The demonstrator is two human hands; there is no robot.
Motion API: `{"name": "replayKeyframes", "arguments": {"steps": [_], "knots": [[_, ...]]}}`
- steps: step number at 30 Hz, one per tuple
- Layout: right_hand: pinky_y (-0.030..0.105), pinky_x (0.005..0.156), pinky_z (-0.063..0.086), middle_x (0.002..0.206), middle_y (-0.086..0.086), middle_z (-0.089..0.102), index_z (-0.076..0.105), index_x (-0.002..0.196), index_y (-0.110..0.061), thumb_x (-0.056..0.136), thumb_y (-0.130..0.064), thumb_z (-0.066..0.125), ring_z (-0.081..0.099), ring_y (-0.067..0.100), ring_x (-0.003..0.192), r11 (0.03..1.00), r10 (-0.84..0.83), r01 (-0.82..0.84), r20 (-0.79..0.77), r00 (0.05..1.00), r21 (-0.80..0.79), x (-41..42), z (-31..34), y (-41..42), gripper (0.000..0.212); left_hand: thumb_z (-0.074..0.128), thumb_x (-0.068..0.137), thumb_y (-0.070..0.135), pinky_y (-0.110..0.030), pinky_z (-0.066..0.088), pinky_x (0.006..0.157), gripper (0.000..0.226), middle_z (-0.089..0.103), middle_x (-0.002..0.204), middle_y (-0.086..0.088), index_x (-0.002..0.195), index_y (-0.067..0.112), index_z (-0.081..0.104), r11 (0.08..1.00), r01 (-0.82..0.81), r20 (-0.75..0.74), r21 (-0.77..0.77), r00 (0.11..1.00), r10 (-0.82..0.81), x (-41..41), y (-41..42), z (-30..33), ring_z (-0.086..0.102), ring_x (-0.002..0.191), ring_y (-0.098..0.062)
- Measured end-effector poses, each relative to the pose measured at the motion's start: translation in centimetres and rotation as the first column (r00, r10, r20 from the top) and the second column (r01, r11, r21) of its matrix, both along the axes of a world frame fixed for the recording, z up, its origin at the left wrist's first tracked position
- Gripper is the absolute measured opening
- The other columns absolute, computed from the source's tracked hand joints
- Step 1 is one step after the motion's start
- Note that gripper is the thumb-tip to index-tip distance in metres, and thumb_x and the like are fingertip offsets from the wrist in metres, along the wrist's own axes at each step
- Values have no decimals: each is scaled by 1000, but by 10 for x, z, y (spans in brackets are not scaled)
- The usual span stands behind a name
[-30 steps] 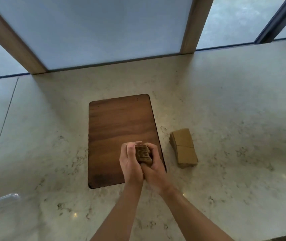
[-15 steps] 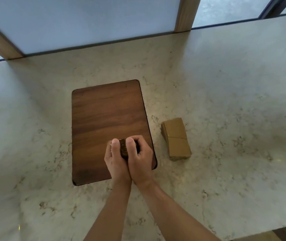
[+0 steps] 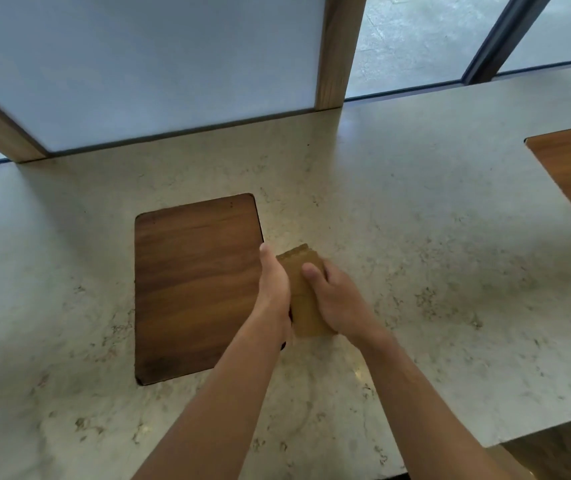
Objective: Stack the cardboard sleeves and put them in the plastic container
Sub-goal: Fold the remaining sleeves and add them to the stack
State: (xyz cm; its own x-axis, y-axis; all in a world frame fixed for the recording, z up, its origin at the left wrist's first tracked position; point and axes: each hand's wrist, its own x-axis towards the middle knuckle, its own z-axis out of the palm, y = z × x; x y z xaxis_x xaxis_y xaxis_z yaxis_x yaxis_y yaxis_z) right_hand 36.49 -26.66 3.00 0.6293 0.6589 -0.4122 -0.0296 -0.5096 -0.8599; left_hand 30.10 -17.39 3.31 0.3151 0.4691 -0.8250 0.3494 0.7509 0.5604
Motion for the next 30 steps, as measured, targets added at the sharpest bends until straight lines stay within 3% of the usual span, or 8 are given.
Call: {"name": "replayKeyframes", "arguments": {"steps": [2,10,14,18,23,25,27,30], "knots": [[55,91,60,108,5,73,65,125,-17,106,-47,46,72,24,96,995,-95,95,-24,995,-12,10,0,-5,41,26,97,78,-38,62,72,79,81,97,-13,108,18,77,996,80,7,47,997,-80,7,-2,0,75,93,-31],[48,88,60,107,2,69,63,126,-19,107,-48,44,68,26,98,990,-74,76,17,997,-116,19,-17,-5,39,34,103,60,-40,50,77,57,65,87,-6,81,16,61,969,130,-164,210,982,-96,-6,0,-23,61,79,-24],[46,85,59,98,-3,67,63,114,-24,108,-46,44,68,24,92,990,-72,79,62,995,-117,19,-24,-3,29,34,105,60,-40,57,84,52,71,105,-10,92,19,64,988,126,-138,85,984,-113,-3,-1,-33,67,95,-27],[48,102,51,122,7,54,61,122,-22,105,-50,42,56,27,114,980,-68,76,51,996,-182,16,-31,-1,37,36,100,70,-47,58,97,69,73,122,-13,127,15,68,993,121,-93,-14,988,-122,6,-10,-33,69,109,-31],[45,113,32,124,3,37,64,123,-21,104,-55,36,35,29,131,957,-13,51,134,991,-287,19,-39,-2,48,38,86,86,-56,43,114,101,48,156,-19,150,9,52,988,156,-121,17,981,-153,11,-15,-36,52,137,-40],[50,111,40,127,5,46,65,125,-29,99,-69,31,44,31,130,960,-50,64,55,997,-271,19,-36,-4,59,42,73,91,-57,43,115,114,46,158,-19,152,8,49,987,156,-116,33,982,-151,10,-17,-35,51,138,-40],[52,94,56,123,15,64,72,112,-27,87,-88,23,64,32,112,973,-138,123,-66,988,-193,22,-31,-10,82,44,61,96,-56,45,113,125,48,156,-19,151,9,51,988,148,-109,40,984,-143,10,-18,-34,52,138,-39],[29,82,53,118,21,72,78,104,-20,76,-100,20,71,24,100,967,-216,188,-164,963,-169,28,-27,-19,102,46,54,99,-55,50,109,129,53,151,-18,148,10,53,991,125,-92,36,988,-121,10,-18,-34,57,132,-38]]}}
